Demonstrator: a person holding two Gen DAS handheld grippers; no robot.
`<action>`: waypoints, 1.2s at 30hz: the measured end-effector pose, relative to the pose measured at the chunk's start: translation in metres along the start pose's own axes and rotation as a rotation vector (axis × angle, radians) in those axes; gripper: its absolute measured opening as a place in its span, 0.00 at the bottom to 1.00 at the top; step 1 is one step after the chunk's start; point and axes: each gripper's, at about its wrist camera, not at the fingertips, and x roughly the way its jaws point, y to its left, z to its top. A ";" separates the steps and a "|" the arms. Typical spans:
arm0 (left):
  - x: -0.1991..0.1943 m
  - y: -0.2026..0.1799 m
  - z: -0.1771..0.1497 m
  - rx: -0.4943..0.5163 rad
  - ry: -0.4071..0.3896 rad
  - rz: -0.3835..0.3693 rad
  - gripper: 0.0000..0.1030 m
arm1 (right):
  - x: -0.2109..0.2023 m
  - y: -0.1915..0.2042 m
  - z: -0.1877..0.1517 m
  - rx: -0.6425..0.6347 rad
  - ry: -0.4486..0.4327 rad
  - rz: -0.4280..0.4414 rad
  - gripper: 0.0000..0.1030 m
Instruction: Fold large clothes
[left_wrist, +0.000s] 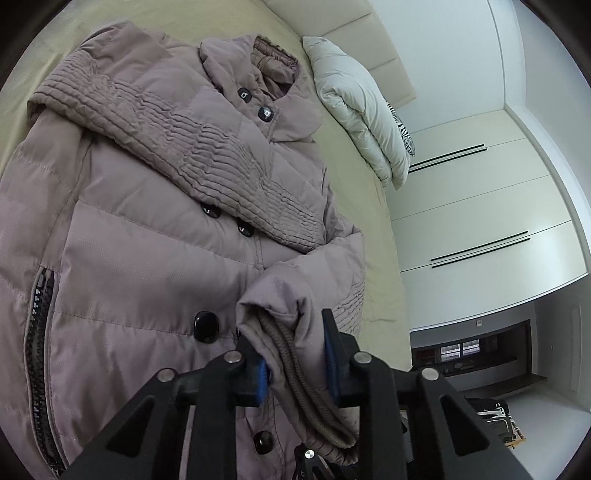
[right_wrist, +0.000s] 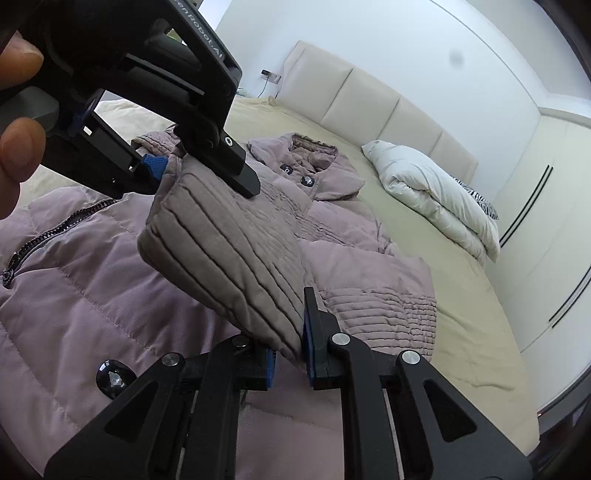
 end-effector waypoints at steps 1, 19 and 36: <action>-0.002 0.000 0.003 -0.003 -0.003 -0.007 0.21 | 0.000 0.000 0.000 0.006 0.000 0.010 0.12; -0.097 0.004 0.153 0.188 -0.338 0.333 0.18 | 0.088 -0.196 -0.087 1.223 0.058 0.585 0.63; -0.076 0.059 0.161 0.198 -0.443 0.703 0.32 | 0.195 -0.249 0.000 1.154 0.044 0.552 0.61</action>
